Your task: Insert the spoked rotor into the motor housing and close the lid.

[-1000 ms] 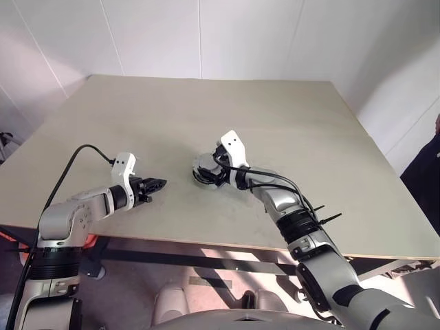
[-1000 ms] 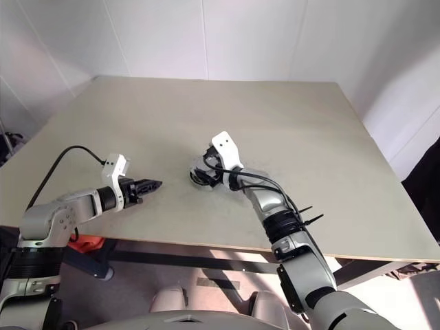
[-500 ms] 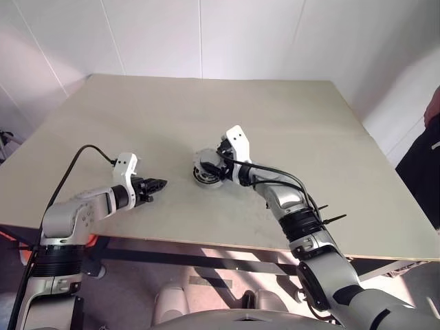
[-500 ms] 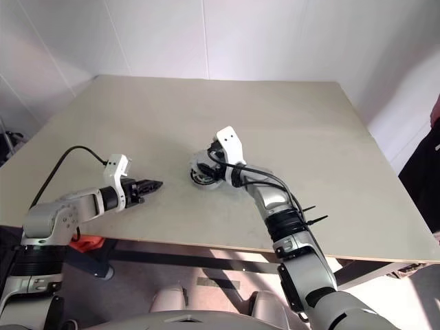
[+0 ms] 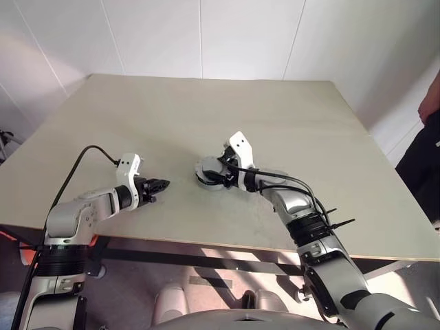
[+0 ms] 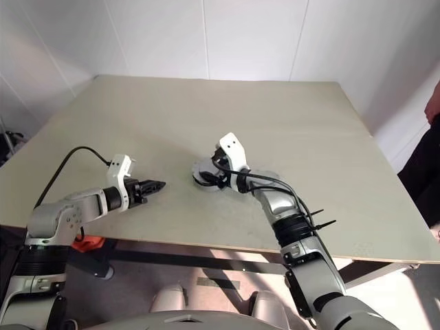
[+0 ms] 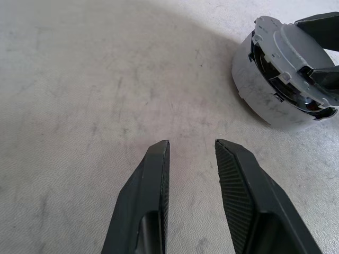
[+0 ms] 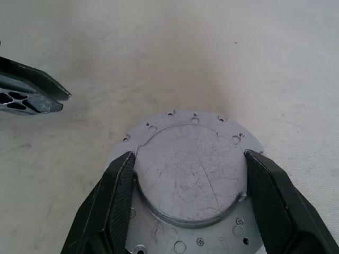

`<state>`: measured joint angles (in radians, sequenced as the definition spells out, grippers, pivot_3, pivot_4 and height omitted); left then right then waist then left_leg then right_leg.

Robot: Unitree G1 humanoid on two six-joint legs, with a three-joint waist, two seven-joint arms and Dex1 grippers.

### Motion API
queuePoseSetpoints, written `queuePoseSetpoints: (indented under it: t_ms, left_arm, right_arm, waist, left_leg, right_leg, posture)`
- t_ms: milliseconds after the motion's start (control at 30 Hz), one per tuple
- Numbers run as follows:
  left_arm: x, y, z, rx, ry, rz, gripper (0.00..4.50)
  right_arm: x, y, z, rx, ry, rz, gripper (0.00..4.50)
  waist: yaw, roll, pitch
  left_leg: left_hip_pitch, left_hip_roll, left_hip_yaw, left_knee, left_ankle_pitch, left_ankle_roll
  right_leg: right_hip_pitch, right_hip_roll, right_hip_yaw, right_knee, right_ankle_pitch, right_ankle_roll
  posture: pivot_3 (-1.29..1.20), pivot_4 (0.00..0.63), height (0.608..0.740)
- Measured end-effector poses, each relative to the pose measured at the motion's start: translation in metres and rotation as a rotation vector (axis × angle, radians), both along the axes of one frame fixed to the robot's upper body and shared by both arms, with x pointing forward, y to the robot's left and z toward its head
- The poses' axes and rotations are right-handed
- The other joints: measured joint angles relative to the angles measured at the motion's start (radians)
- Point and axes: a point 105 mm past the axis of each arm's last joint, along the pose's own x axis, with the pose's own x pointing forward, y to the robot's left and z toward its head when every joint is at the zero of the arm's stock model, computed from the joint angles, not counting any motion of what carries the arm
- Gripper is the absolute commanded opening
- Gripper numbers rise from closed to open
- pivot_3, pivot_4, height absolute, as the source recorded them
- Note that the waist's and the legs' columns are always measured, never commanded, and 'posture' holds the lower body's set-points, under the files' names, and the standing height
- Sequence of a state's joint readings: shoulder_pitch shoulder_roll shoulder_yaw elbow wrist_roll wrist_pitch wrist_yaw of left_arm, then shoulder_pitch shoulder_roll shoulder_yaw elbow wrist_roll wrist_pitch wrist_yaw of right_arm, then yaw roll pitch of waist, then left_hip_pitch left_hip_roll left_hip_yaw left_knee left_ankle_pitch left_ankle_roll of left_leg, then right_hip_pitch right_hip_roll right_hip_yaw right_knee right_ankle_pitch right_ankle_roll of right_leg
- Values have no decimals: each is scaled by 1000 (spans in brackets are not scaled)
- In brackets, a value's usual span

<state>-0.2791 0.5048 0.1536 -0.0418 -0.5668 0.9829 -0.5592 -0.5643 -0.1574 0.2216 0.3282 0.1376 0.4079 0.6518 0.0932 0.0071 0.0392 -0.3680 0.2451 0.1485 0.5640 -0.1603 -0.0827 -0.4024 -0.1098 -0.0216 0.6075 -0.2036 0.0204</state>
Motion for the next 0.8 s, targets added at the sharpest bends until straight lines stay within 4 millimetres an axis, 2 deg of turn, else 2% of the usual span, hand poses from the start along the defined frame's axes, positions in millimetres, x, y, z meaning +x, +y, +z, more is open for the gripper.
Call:
queuePoseSetpoints:
  t_ms: [800]
  left_arm:
    - [0, -3, -2, -3, 4, -2, 1446]
  right_arm:
    - [-2, 0, -3, -61, -48, 24, 3152]
  waist:
    - [-1, 0, 0]
  left_leg:
    - [1, 0, 0, 0, 0, 0]
  right_leg:
    - [0, 0, 0, 1, 0, 0]
  posture:
    - [0, 0, 740]
